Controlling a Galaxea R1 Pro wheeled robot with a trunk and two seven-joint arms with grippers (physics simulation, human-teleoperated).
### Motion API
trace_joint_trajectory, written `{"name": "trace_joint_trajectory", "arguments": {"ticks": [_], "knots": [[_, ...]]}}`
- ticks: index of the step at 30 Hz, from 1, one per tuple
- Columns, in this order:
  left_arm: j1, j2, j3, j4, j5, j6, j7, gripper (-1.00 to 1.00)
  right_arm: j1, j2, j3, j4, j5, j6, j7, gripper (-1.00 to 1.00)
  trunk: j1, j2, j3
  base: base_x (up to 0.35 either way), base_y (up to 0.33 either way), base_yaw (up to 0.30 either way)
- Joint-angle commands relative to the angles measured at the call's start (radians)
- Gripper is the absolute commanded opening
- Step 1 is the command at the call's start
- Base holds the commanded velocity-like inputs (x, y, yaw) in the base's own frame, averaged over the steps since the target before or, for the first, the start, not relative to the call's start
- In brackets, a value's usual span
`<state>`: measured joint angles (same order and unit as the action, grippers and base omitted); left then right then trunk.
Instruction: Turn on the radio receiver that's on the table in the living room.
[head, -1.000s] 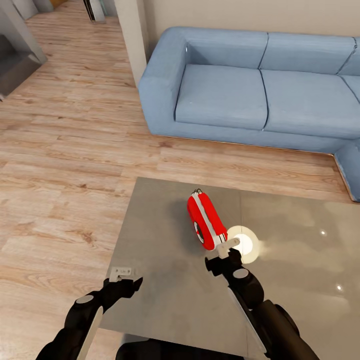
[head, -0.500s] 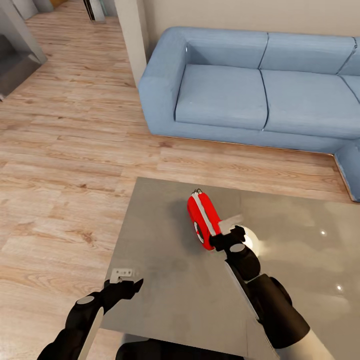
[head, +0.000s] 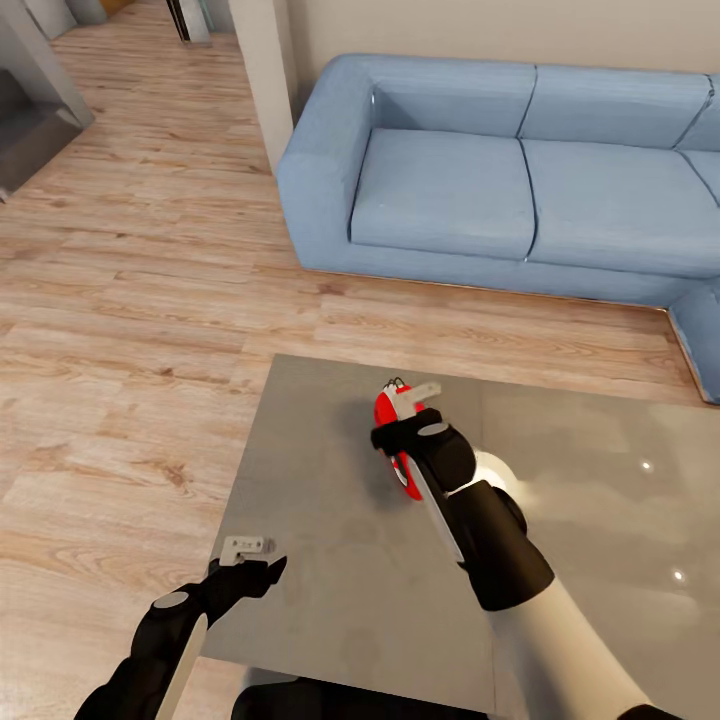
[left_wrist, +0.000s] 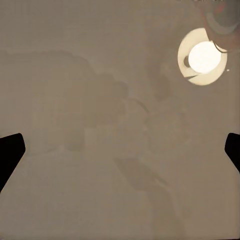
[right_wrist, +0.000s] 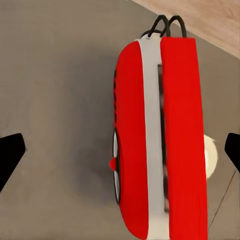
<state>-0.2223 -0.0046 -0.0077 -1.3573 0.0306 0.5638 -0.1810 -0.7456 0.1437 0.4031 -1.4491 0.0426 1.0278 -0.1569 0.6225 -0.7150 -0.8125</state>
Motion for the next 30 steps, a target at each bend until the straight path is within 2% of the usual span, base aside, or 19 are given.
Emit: {"name": "trace_joint_trajectory", "arguments": {"ticks": [1, 5, 11, 13, 14, 15, 17, 19, 20, 21, 24, 30], "knots": [[0.000, 0.000, 0.000, 0.000, 0.000, 0.000, 0.000, 1.00, -0.005, 0.002, 0.000, 0.010, 0.000, 0.000, 0.000, 1.00, 0.000, 0.000, 0.000, 0.000, 0.000, 0.000], [0.000, 0.000, 0.000, 0.000, 0.000, -0.001, 0.000, 1.00, -0.020, 0.001, -0.003, 0.078, -0.001, -0.009, 0.002, 1.00, 0.000, 0.000, 0.000, 0.000, 0.000, 0.000], [0.000, 0.000, 0.000, 0.000, 0.000, -0.001, 0.000, 1.00, -0.023, -0.008, -0.021, 0.114, -0.001, -0.025, 0.002, 1.00, 0.000, 0.000, 0.000, 0.000, 0.000, 0.000], [0.000, 0.000, 0.000, 0.000, 0.000, -0.001, 0.001, 1.00, -0.023, -0.018, -0.024, 0.118, -0.001, -0.031, 0.002, 1.00, 0.000, 0.000, 0.000, 0.000, 0.000, 0.000], [0.000, 0.000, 0.000, 0.001, 0.000, -0.001, 0.001, 1.00, -0.023, -0.029, -0.025, 0.119, -0.001, -0.032, 0.002, 1.00, 0.000, 0.000, 0.000, 0.000, 0.000, 0.000], [0.000, 0.000, 0.000, 0.003, 0.000, -0.002, 0.001, 1.00, -0.023, -0.057, -0.026, 0.117, -0.001, -0.034, 0.002, 1.00, 0.000, 0.000, 0.000, 0.000, 0.000, 0.000], [0.000, 0.000, 0.000, 0.008, 0.000, -0.003, 0.000, 1.00, -0.023, -0.091, -0.027, 0.112, -0.006, -0.035, 0.003, 1.00, 0.000, 0.000, 0.000, 0.000, 0.000, 0.000], [0.000, 0.000, 0.000, 0.010, 0.000, -0.004, 0.000, 1.00, -0.023, -0.113, -0.028, 0.112, -0.015, -0.036, 0.005, 1.00, 0.000, 0.000, 0.000, 0.000, 0.000, 0.000], [-0.001, -0.001, 0.000, 0.025, 0.000, -0.004, 0.001, 1.00, -0.023, -0.161, -0.029, 0.120, -0.057, -0.064, 0.042, 1.00, 0.000, 0.000, 0.000, 0.000, 0.000, 0.000], [-0.001, -0.001, 0.000, 0.031, 0.000, -0.005, 0.001, 1.00, -0.023, -0.168, -0.029, 0.121, -0.063, -0.069, 0.051, 1.00, 0.000, 0.000, 0.000, 0.000, 0.000, 0.000], [-0.002, -0.001, 0.000, 0.040, 0.000, -0.005, 0.002, 1.00, -0.023, -0.173, -0.029, 0.137, -0.072, -0.074, 0.067, 1.00, 0.000, 0.000, 0.000, 0.000, 0.000, 0.000], [-0.003, -0.002, 0.000, 0.045, 0.000, -0.006, 0.002, 1.00, -0.023, -0.168, -0.028, 0.178, -0.079, -0.083, 0.077, 1.00, 0.000, 0.000, 0.000, 0.000, 0.000, 0.000]]}}
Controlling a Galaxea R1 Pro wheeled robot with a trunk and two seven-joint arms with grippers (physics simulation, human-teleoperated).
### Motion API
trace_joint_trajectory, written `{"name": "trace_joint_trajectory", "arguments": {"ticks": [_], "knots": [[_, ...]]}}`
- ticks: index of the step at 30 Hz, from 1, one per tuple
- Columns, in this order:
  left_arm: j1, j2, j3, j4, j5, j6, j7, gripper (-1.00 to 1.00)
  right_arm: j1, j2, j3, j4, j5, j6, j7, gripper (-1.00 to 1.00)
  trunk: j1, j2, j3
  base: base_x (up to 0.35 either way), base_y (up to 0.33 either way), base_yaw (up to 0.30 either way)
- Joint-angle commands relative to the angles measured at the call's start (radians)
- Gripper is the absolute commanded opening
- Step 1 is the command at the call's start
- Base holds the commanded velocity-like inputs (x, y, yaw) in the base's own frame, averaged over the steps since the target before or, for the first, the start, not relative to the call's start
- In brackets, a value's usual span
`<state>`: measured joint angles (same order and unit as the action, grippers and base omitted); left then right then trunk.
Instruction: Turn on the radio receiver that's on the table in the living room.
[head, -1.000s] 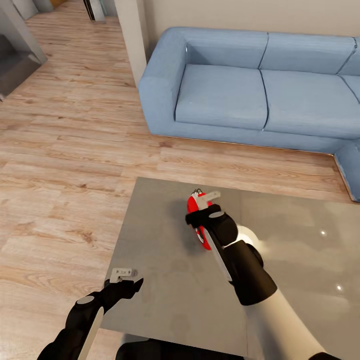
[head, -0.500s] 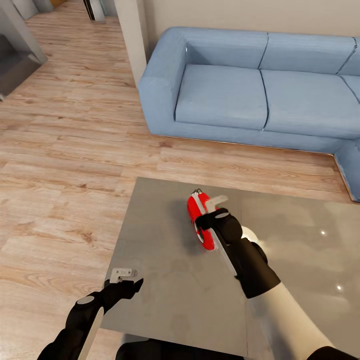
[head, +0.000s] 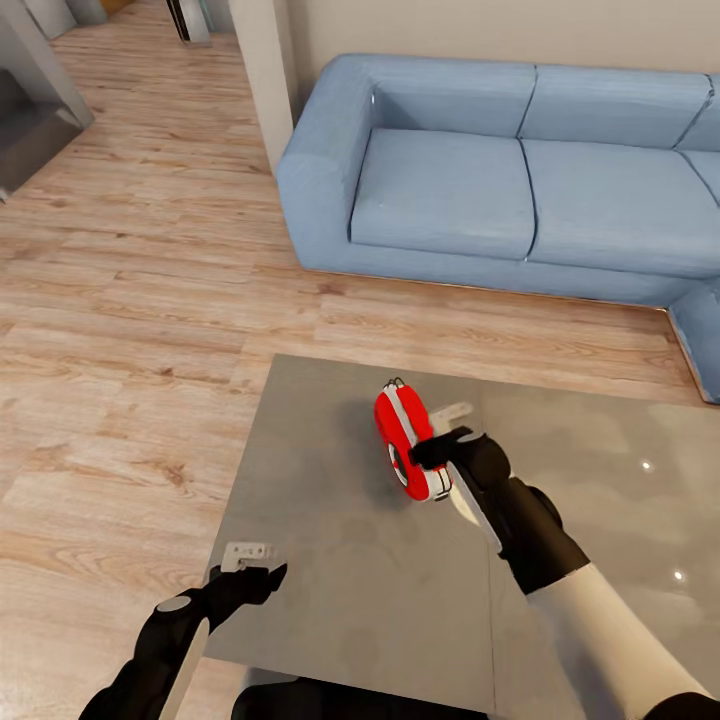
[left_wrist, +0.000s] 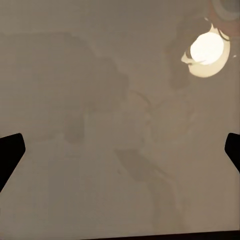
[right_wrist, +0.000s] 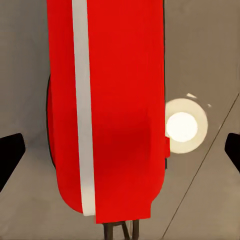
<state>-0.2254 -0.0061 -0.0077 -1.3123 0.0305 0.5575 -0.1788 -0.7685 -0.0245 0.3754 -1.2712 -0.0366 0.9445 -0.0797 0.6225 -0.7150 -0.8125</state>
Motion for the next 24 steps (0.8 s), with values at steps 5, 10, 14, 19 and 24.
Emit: {"name": "trace_joint_trajectory", "arguments": {"ticks": [5, 10, 14, 19, 24], "knots": [[0.000, 0.001, 0.000, 0.002, 0.000, -0.001, 0.000, 1.00, 0.000, 0.001, 0.000, 0.053, -0.008, -0.037, 0.030, 1.00, 0.000, 0.000, 0.000, 0.000, 0.000, 0.000], [0.000, 0.001, 0.000, 0.004, 0.000, -0.001, -0.001, 1.00, 0.000, 0.000, 0.000, 0.106, -0.008, -0.079, 0.066, 1.00, 0.000, 0.000, 0.000, 0.000, 0.000, 0.000], [0.000, 0.002, 0.000, 0.004, 0.000, -0.001, -0.001, 1.00, 0.000, -0.005, 0.000, 0.114, -0.008, -0.086, 0.081, 1.00, 0.000, 0.000, 0.000, 0.000, 0.000, 0.000], [0.000, 0.002, 0.000, 0.004, 0.000, -0.001, -0.001, 1.00, 0.000, -0.008, 0.000, 0.116, -0.008, -0.088, 0.084, 1.00, 0.000, 0.000, 0.000, 0.000, 0.000, 0.000], [0.000, 0.002, 0.000, 0.005, 0.000, -0.001, -0.001, 1.00, 0.000, -0.012, 0.000, 0.116, -0.008, -0.088, 0.085, 1.00, 0.000, 0.000, 0.000, 0.000, 0.000, 0.000]]}}
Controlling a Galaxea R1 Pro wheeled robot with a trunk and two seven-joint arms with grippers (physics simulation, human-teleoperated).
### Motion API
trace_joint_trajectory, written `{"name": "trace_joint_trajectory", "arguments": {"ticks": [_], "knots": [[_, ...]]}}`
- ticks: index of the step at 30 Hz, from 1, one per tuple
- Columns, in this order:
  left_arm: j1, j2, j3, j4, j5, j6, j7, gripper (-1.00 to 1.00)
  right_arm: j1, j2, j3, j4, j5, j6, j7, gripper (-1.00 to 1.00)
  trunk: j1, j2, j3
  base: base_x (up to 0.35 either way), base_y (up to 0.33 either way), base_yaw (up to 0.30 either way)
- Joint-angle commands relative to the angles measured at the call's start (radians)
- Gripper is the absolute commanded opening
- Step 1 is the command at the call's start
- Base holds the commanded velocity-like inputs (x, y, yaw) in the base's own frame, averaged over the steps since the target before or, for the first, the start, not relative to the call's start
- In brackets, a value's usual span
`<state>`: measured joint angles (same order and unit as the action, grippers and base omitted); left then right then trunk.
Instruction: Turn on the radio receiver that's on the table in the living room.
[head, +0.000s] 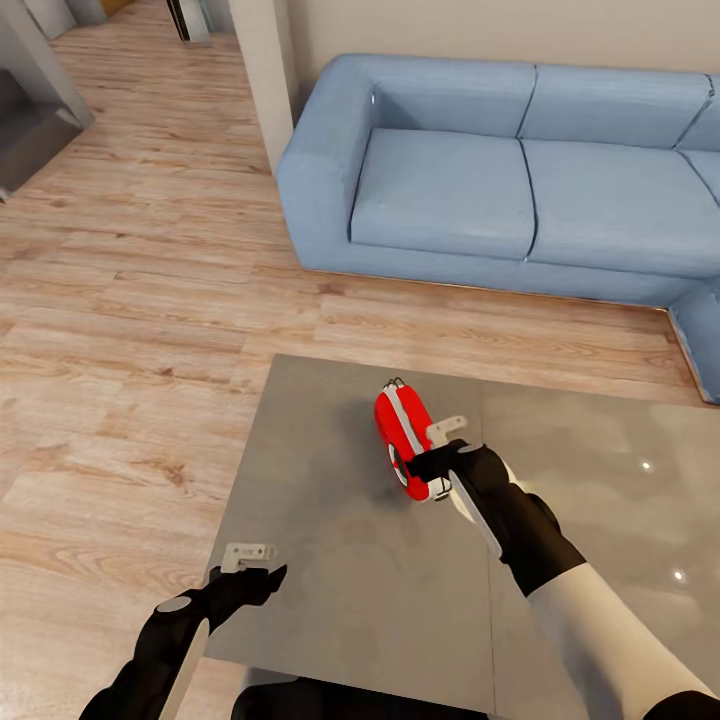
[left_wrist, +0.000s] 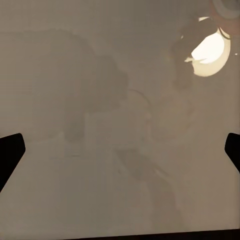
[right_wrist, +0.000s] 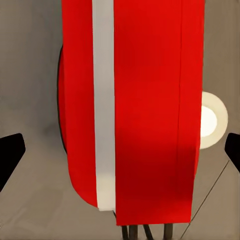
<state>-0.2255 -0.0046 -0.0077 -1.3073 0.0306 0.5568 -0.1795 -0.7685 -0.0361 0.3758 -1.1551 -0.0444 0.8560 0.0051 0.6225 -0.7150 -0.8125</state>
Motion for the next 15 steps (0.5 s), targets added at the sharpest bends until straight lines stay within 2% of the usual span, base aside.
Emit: {"name": "trace_joint_trajectory", "arguments": {"ticks": [1, 6, 10, 15], "knots": [[0.000, 0.000, 0.000, 0.000, 0.000, 0.000, 0.000, 1.00, 0.000, 0.000, 0.000, 0.000, 0.000, 0.000, 0.001, 1.00, 0.000, 0.000, 0.000, 0.000, 0.000, 0.000], [0.000, 0.000, 0.000, 0.000, 0.000, -0.001, 0.000, 1.00, 0.000, -0.004, 0.000, 0.011, 0.000, -0.014, 0.028, 1.00, 0.000, 0.000, 0.000, 0.000, 0.000, 0.000], [0.000, 0.000, 0.000, 0.000, 0.000, -0.001, 0.000, 1.00, 0.000, -0.027, -0.001, 0.019, 0.000, -0.023, 0.067, 1.00, 0.000, 0.000, 0.000, 0.000, 0.000, 0.000], [0.000, 0.000, 0.000, 0.000, 0.000, 0.000, 0.000, 1.00, 0.000, -0.041, -0.002, 0.022, -0.001, -0.039, 0.086, 1.00, 0.000, 0.000, 0.000, 0.000, 0.000, 0.000]]}}
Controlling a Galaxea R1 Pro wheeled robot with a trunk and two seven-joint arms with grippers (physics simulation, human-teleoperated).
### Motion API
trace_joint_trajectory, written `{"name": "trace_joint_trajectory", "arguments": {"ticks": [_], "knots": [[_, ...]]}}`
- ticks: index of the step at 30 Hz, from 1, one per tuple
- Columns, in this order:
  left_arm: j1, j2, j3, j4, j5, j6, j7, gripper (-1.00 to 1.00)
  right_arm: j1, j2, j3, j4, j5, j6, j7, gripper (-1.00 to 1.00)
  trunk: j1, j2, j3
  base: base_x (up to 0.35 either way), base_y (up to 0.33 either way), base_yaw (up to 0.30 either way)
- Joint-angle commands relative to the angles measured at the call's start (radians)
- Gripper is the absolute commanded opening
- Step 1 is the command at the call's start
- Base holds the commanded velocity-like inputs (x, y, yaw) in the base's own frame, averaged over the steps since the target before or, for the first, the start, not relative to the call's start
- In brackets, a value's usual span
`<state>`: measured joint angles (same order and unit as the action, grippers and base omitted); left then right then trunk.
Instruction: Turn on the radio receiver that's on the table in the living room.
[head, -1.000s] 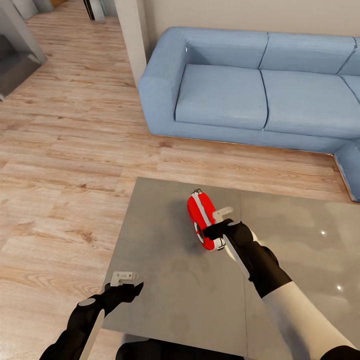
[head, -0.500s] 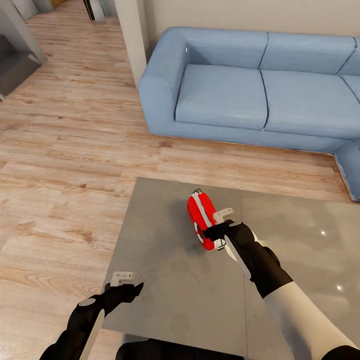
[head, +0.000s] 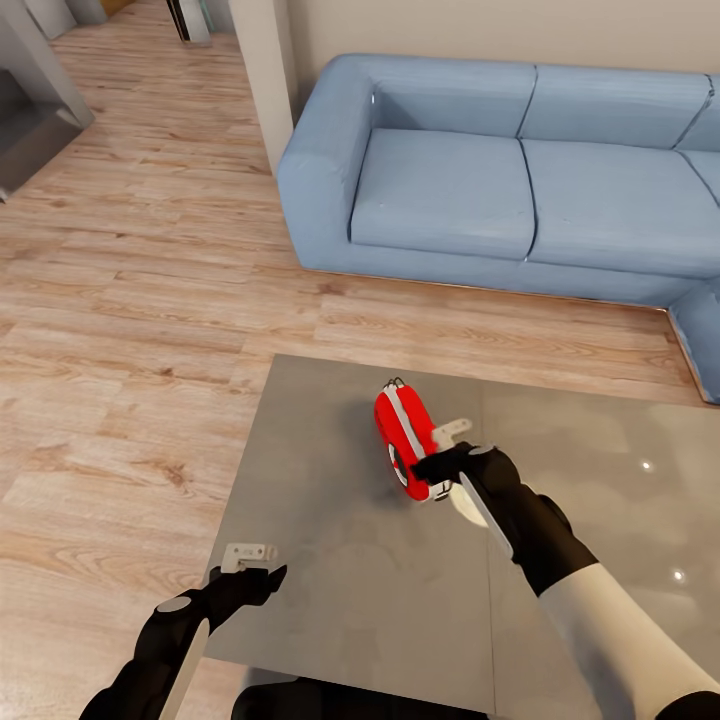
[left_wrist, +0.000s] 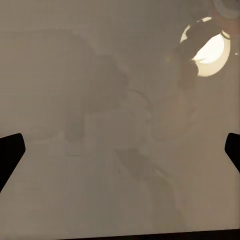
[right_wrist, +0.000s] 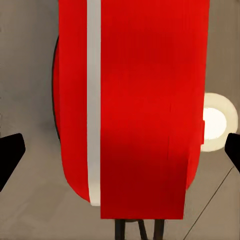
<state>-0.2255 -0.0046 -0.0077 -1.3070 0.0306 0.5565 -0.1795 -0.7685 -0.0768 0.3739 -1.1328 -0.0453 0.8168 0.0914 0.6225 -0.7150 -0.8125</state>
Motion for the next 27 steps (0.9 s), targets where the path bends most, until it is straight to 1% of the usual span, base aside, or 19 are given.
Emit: {"name": "trace_joint_trajectory", "arguments": {"ticks": [1, 3, 7, 10, 23, 27], "knots": [[0.000, 0.000, 0.000, 0.000, 0.000, 0.000, 0.000, 1.00, 0.000, -0.001, -0.001, 0.000, 0.000, -0.002, 0.002, 1.00, 0.000, 0.000, 0.000, 0.000, 0.000, 0.000], [0.000, 0.000, 0.000, 0.000, 0.000, 0.000, 0.000, 1.00, 0.000, -0.007, -0.010, 0.001, -0.001, -0.009, 0.008, 1.00, 0.000, 0.000, 0.000, 0.000, 0.000, 0.000], [0.000, 0.000, 0.000, 0.001, 0.000, 0.000, 0.000, 1.00, 0.000, -0.022, -0.015, 0.001, -0.001, -0.012, 0.015, 1.00, 0.000, 0.000, 0.000, 0.000, 0.000, 0.000], [0.000, 0.000, 0.000, 0.001, 0.000, -0.001, 0.000, 1.00, 0.000, -0.026, -0.016, 0.001, -0.001, -0.017, 0.028, 1.00, 0.000, 0.000, 0.000, 0.000, 0.000, 0.000], [0.000, 0.001, 0.000, 0.002, 0.000, -0.001, 0.000, 1.00, 0.000, -0.026, -0.020, 0.007, -0.002, -0.027, 0.034, 1.00, 0.000, 0.000, 0.000, 0.000, 0.000, 0.000], [0.000, 0.002, 0.000, 0.002, 0.000, -0.003, 0.000, 1.00, 0.000, -0.025, -0.017, 0.054, -0.019, -0.049, 0.035, 1.00, 0.000, 0.000, 0.000, 0.000, 0.000, 0.000]]}}
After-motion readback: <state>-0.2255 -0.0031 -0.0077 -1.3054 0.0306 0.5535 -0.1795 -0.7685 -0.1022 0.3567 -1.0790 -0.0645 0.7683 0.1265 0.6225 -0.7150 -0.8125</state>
